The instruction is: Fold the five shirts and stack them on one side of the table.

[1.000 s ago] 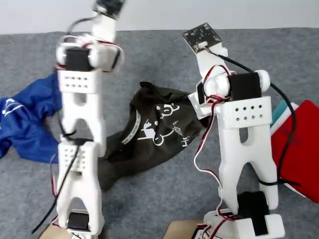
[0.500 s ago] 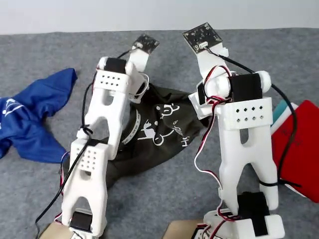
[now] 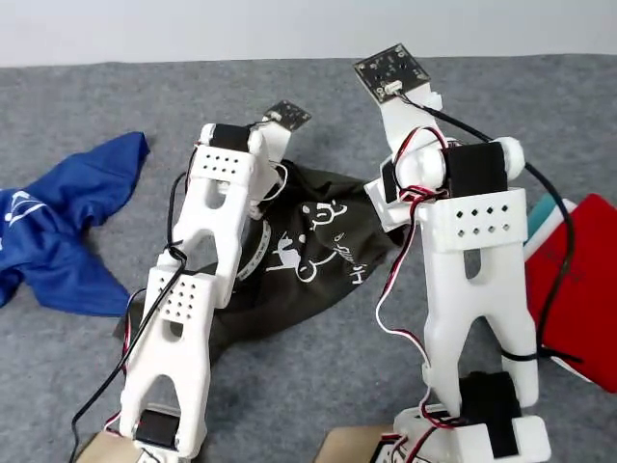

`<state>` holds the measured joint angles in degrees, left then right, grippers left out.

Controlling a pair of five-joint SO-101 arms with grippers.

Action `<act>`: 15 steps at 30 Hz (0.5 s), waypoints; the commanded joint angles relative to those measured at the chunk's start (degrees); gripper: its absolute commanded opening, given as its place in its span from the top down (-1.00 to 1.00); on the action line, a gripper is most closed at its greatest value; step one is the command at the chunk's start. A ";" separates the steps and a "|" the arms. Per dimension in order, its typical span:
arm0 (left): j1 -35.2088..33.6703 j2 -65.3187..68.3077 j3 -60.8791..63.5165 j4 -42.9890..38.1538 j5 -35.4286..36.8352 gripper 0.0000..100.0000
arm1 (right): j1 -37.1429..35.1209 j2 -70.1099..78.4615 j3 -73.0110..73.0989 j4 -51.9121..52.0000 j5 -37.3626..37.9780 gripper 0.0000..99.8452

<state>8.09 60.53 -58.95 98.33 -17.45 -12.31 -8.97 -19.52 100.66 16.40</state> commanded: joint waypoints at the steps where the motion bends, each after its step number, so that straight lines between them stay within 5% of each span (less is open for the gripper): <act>1: -2.81 -6.86 3.56 2.55 -0.79 0.99 | 0.66 -4.53 -2.46 1.89 0.62 0.98; 8: -3.87 -29.63 34.68 1.67 -5.01 0.99 | 0.31 -6.73 -0.79 1.98 0.70 0.98; 15: -3.78 -40.00 41.27 -10.11 -1.67 0.94 | 0.22 -6.81 2.55 1.98 0.62 0.98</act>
<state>4.40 25.27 -18.15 93.14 -21.67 -12.31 -13.71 -16.70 100.66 16.57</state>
